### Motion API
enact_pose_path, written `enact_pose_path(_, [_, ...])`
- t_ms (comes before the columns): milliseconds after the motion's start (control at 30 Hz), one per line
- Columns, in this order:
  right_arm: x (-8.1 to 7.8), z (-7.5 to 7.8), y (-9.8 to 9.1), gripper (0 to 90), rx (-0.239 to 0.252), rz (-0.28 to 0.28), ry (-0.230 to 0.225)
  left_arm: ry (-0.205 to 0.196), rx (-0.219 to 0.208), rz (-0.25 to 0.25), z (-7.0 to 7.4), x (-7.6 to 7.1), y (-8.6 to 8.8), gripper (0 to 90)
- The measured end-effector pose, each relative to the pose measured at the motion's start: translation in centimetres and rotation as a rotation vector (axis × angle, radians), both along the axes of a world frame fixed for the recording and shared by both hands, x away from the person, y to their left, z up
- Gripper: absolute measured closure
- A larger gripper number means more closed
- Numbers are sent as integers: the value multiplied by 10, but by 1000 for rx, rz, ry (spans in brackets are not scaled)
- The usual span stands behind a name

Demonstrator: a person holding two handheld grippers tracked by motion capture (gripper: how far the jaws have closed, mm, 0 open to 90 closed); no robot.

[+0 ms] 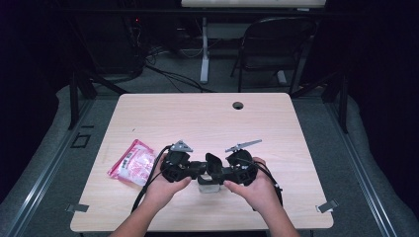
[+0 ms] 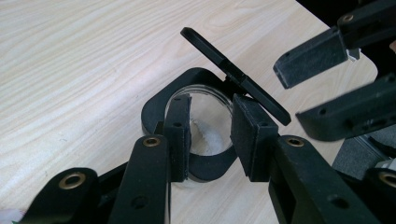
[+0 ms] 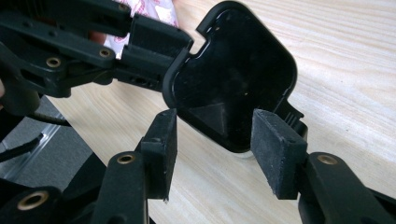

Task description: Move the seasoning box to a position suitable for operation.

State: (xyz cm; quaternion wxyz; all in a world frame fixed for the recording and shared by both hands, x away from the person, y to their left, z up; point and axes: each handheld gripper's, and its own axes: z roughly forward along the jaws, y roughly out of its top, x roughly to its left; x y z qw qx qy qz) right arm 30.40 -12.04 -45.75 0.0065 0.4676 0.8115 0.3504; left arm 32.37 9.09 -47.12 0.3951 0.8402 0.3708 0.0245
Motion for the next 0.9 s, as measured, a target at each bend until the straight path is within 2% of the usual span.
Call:
enact_pose_path(133, [-1,-1,3,484,-21,17,-9,2,4,1,2,1,-4,673])
enact_pose_path(333, [-2,-3,8,485,-56,6,-43,-5,0,-4,3,2,-8,662])
enact_pose_path(567, [0,-4,8,498,-47,1,-41,-22,30,13,-2,4,-5,636])
enact_pose_path(700, [-1,-2,5,504,-38,-7,-45,-21,59,47,-11,10,-2,635])
enact_pose_path(900, [-1,-1,4,520,-25,-8,-41,-40,85,61,-23,18,-3,618])
